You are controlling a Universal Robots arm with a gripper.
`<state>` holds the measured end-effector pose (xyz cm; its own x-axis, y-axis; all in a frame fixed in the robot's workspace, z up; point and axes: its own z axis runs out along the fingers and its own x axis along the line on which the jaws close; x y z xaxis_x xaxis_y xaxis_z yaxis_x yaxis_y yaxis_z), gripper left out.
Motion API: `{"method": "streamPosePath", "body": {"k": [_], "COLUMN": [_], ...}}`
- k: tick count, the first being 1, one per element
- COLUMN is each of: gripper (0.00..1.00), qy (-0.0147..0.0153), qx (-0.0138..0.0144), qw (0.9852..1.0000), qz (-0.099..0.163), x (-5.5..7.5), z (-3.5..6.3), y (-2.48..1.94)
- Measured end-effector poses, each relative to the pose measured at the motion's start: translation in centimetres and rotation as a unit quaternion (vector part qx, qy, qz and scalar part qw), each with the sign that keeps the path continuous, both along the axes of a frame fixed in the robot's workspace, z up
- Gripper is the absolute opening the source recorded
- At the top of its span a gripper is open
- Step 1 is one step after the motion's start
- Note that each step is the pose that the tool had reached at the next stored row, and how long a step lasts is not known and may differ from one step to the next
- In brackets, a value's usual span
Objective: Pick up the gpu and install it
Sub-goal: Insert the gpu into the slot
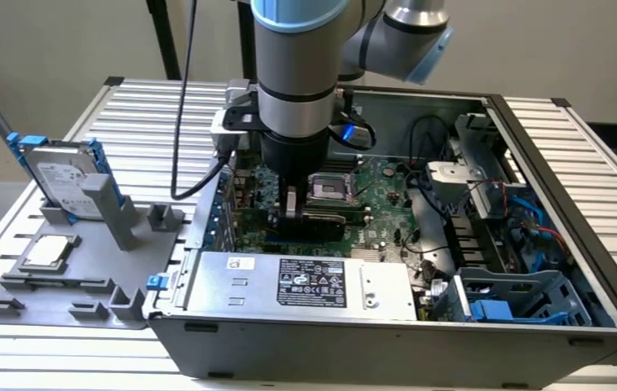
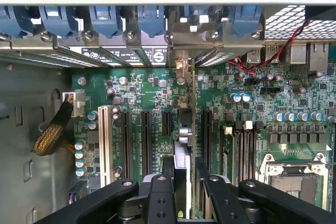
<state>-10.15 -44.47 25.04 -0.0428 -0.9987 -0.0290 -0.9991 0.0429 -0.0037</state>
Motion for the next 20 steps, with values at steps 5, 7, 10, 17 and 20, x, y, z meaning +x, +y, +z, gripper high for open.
{"method": "streamPosePath", "body": {"k": [5,7,10,17,20], "gripper": [0.27,0.27,0.27,0.27,0.27], "qy": [0.0006,0.0007,0.0007,0.0008,0.0009], "qx": [-0.0005,-0.0006,-0.0010,-0.0016,-0.0017], "qw": [1.0000,1.0000,1.0000,1.0000,1.0000], "qz": [0.000,0.000,0.000,0.000,0.000], "x": [0.00,0.00,0.00,0.00,-0.01], "z": [0.00,-0.01,-0.01,-0.02,-0.02], "y": [0.19,0.21,0.24,0.37,0.43]}}
